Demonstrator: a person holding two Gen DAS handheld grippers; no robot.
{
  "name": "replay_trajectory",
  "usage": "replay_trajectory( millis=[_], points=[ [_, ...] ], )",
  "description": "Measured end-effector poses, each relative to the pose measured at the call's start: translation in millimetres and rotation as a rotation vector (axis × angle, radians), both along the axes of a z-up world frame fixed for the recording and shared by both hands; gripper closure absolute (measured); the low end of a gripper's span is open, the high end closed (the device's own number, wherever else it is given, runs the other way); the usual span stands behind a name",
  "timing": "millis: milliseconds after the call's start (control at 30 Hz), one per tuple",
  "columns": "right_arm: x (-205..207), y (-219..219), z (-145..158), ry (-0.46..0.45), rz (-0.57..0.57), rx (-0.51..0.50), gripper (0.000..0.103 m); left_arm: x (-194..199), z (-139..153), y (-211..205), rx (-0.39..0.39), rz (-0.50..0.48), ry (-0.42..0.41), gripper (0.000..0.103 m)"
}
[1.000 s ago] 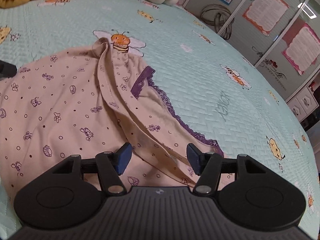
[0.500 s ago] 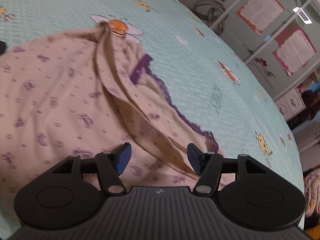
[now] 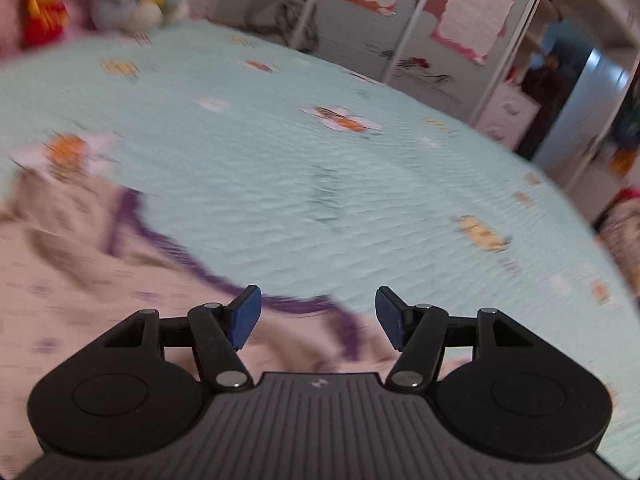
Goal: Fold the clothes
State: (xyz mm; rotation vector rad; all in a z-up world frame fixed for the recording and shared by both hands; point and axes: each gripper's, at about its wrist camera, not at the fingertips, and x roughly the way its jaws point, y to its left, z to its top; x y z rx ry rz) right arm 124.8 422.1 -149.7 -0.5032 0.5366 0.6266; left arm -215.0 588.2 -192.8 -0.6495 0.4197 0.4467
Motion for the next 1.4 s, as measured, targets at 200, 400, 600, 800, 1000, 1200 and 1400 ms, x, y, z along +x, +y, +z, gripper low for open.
replay_trajectory(
  millis=[200, 400, 600, 800, 1000, 1200, 1400],
  points=[
    [-52.8, 32.2, 5.8, 0.134, 0.198, 0.114, 0.039, -2.4, 2.1, -2.4, 0.013, 0.013, -0.007, 0.065],
    [-67.3, 124.1, -16.3, 0.151, 0.261, -0.036, 0.039, -4.4, 1.6, -0.1, 0.002, 0.021, -0.019, 0.065],
    [-12.9, 145.6, 0.6, 0.17, -0.033, 0.144, 0.039, -3.6, -1.0, 3.4, -0.023, 0.024, -0.024, 0.064],
    [-65.7, 129.4, -13.2, 0.268, 0.114, 0.17, 0.039, -3.8, -1.1, 4.2, -0.033, 0.026, -0.029, 0.064],
    [-67.6, 184.4, -7.3, 0.307, 0.133, 0.225, 0.039, -2.9, -2.1, 4.0, -0.024, 0.025, -0.023, 0.063],
    [-87.0, 149.1, 2.4, 0.264, 0.145, 0.281, 0.039, -4.4, -3.5, 6.5, -0.043, 0.028, -0.033, 0.063],
    [-81.3, 128.6, -20.8, 0.316, 0.091, 0.228, 0.039, -3.7, -3.4, 4.0, -0.035, 0.03, -0.03, 0.062]
  ],
)
